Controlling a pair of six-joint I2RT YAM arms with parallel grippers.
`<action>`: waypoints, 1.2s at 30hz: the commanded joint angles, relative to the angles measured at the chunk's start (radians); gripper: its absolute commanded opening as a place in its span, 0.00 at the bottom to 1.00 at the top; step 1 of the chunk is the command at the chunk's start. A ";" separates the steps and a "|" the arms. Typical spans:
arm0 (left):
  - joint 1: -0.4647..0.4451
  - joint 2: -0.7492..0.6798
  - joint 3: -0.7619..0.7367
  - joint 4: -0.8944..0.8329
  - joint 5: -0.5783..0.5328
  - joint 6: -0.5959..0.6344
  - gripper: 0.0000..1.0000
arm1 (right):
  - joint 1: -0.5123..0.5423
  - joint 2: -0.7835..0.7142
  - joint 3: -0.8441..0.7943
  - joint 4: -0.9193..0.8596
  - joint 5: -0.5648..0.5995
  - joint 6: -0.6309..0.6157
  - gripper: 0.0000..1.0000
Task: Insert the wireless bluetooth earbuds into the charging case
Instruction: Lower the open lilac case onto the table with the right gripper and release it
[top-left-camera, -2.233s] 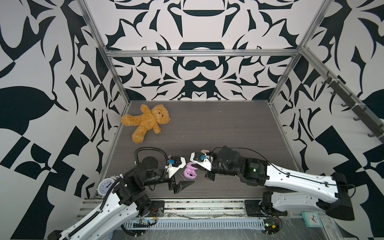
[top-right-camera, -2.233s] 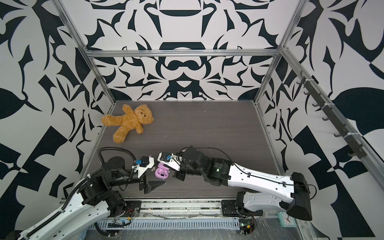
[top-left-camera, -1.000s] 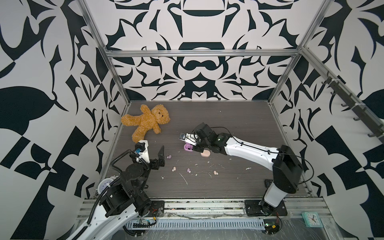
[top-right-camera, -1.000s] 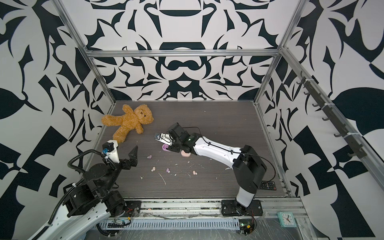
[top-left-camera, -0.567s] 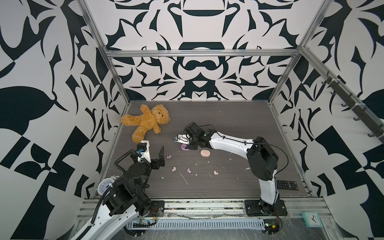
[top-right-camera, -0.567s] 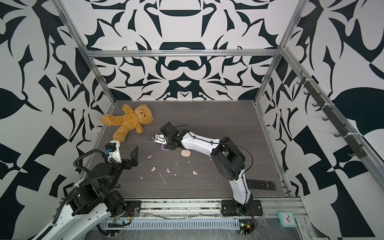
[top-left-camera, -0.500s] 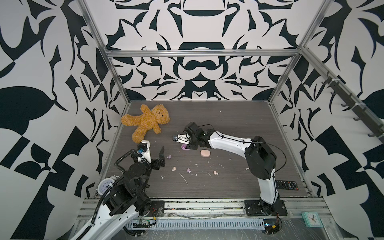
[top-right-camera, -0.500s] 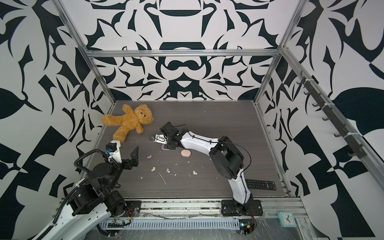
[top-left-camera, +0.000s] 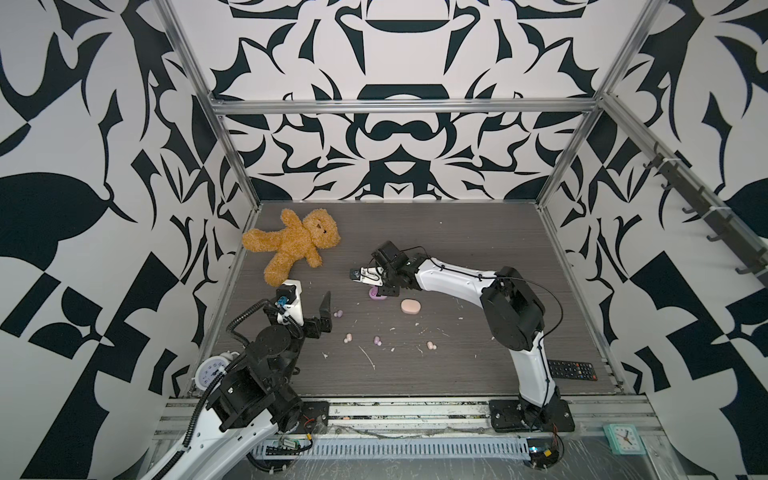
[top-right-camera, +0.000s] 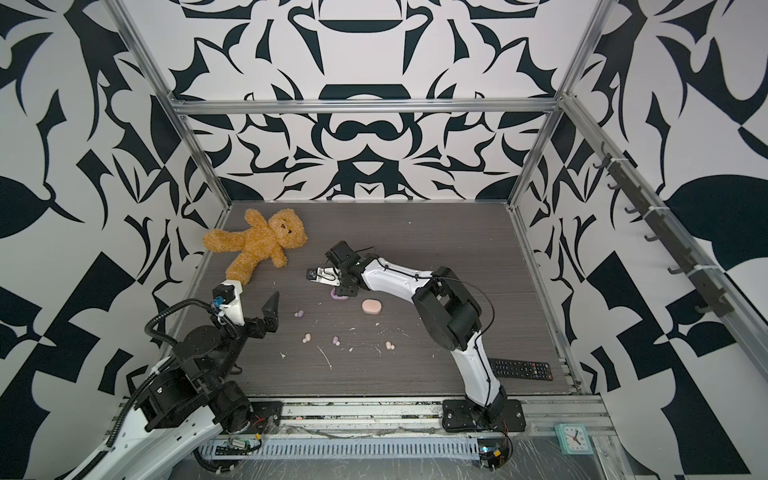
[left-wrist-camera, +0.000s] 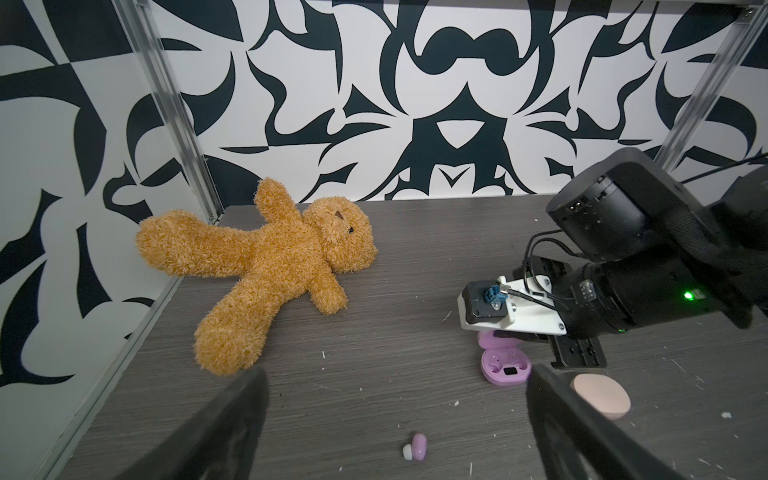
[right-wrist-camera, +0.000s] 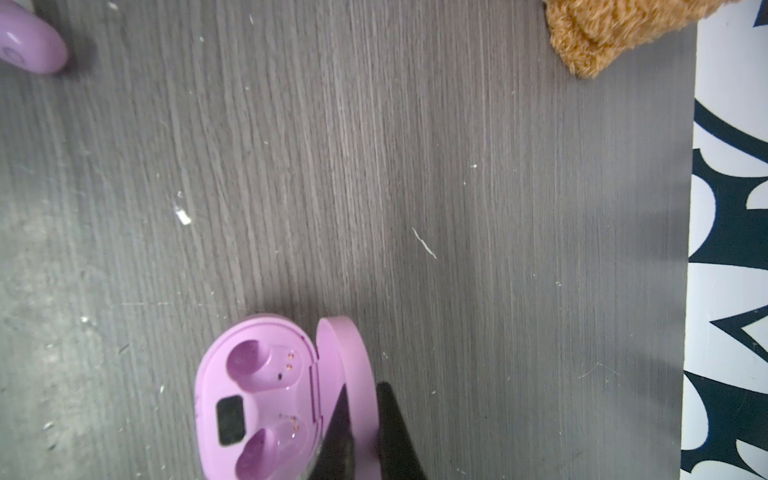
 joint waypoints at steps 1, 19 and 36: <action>0.003 -0.005 -0.019 0.027 -0.003 0.008 0.99 | 0.002 -0.007 0.036 -0.011 -0.018 -0.008 0.00; 0.003 -0.012 -0.023 0.031 0.001 0.009 0.99 | 0.001 0.011 0.036 -0.020 -0.031 0.006 0.00; 0.003 -0.027 -0.028 0.035 0.001 0.015 0.99 | 0.008 0.018 0.053 -0.041 -0.048 0.019 0.00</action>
